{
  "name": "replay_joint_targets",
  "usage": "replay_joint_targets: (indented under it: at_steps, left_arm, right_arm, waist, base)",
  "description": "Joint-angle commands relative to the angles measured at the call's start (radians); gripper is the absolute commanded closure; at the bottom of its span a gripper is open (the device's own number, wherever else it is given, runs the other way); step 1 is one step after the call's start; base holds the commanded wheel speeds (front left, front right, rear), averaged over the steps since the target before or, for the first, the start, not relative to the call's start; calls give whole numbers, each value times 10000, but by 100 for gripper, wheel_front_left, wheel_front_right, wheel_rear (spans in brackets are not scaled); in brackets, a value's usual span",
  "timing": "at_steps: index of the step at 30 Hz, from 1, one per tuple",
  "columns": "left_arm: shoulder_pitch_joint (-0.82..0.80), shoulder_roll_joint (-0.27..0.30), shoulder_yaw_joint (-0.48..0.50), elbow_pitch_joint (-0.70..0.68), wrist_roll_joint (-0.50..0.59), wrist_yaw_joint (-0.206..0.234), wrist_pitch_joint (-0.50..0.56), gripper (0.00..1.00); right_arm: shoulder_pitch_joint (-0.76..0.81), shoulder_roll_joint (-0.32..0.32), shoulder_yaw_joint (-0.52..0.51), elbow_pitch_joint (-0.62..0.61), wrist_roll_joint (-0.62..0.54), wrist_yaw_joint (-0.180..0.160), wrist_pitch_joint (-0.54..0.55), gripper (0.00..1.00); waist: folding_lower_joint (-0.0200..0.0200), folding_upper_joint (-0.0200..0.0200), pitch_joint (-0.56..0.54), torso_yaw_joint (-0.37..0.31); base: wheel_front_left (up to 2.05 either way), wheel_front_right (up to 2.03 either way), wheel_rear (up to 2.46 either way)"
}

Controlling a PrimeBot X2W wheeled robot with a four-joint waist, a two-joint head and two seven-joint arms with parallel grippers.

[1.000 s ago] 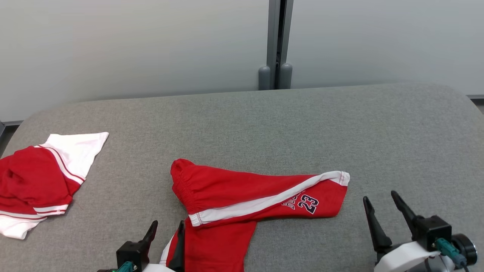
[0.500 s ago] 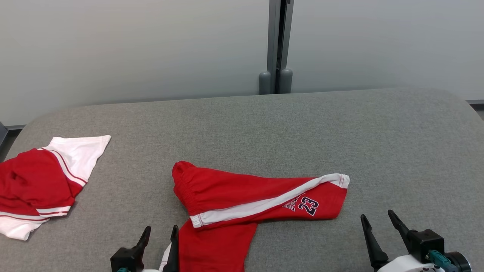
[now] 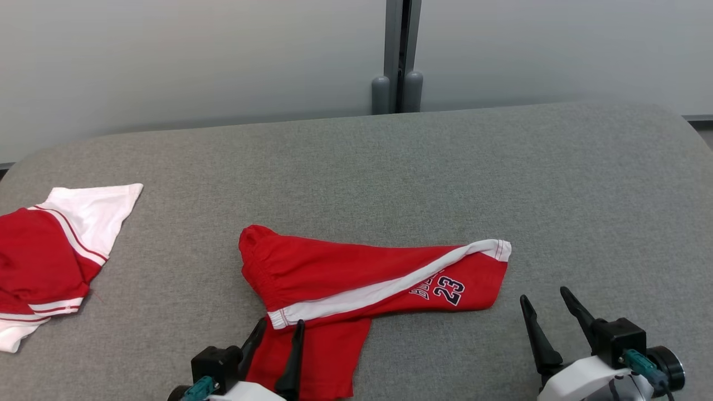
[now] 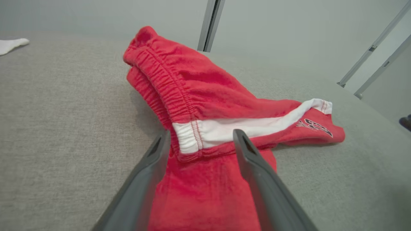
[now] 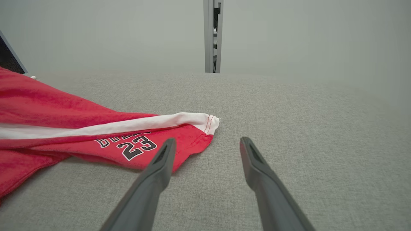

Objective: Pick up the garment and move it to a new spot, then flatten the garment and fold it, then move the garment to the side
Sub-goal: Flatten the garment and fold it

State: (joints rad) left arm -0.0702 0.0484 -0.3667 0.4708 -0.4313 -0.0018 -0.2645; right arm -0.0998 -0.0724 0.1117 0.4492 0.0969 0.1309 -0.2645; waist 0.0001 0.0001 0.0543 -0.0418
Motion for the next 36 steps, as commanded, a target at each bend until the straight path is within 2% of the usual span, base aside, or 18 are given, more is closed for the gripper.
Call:
replay_joint_targets:
  at_steps: [1,10,12,20,27,31,36]
  left_arm:
    - [-261,39,-42,135,-127,47,0,0]
    - [-542,43,0,288,-326,219,1,0]
    - [-544,39,25,317,-83,272,1,100]
    - [-79,43,1005,74,381,537,1,100]
    - [245,42,2235,55,1349,373,1,100]
    - [346,40,2577,91,1677,206,1,100]
    - [277,37,2537,146,1444,156,1,100]
  right_arm:
    - [-140,-132,-4,-61,70,-3,3,0]
    - [-243,-264,-90,-148,153,-3,3,0]
    - [-225,-265,-86,-133,161,-3,3,0]
    - [-46,-169,-193,-75,193,-3,3,0]
    - [85,-14,-116,-116,264,-3,3,0]
    - [17,73,293,-4,593,-3,4,0]
    - [-528,85,1236,383,1343,-3,4,0]
  waist:
    - [-1,-1,202,-170]
    - [-1,-1,434,-258]
    - [-1,-1,406,-233]
    - [-1,-1,-110,34]
    - [-1,-1,-559,104]
    - [-1,-1,-566,98]
    - [-1,-1,-253,227]
  base:
    - [0,0,0]
    - [0,0,0]
    - [0,0,0]
    - [0,0,0]
    - [0,0,0]
    - [0,0,0]
    - [0,0,0]
